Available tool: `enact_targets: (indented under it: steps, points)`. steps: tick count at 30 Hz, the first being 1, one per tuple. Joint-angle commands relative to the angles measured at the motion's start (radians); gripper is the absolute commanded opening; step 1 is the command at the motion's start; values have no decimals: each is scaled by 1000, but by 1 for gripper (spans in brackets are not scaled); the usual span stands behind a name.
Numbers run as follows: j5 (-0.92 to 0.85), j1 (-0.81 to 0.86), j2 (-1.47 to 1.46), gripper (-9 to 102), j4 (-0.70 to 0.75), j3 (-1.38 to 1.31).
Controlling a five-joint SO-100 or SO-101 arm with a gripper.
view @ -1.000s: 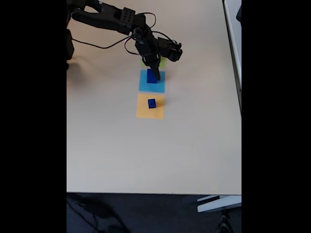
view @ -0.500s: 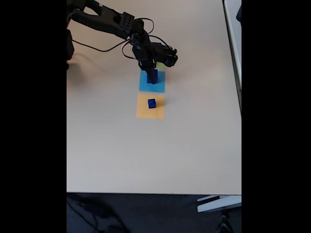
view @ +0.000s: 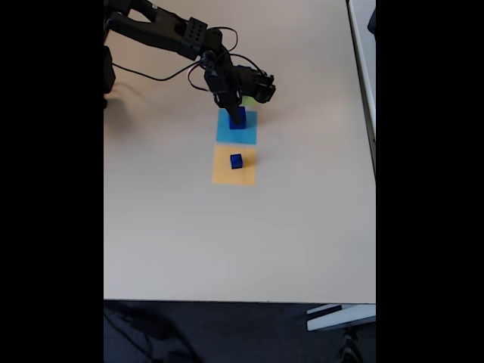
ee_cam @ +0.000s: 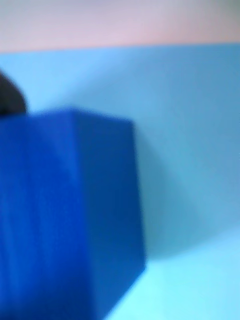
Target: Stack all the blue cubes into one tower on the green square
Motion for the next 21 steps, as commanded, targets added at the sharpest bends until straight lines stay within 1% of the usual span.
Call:
enact_targets:
  steps: [1,8,16,21]
  points:
    - [-12,6,98,5,-15,-5]
    - [-32,9,138,3,11,-48]
    - [-40,20,170,3,181,-290]
    - [15,-14,160,2,302,-479]
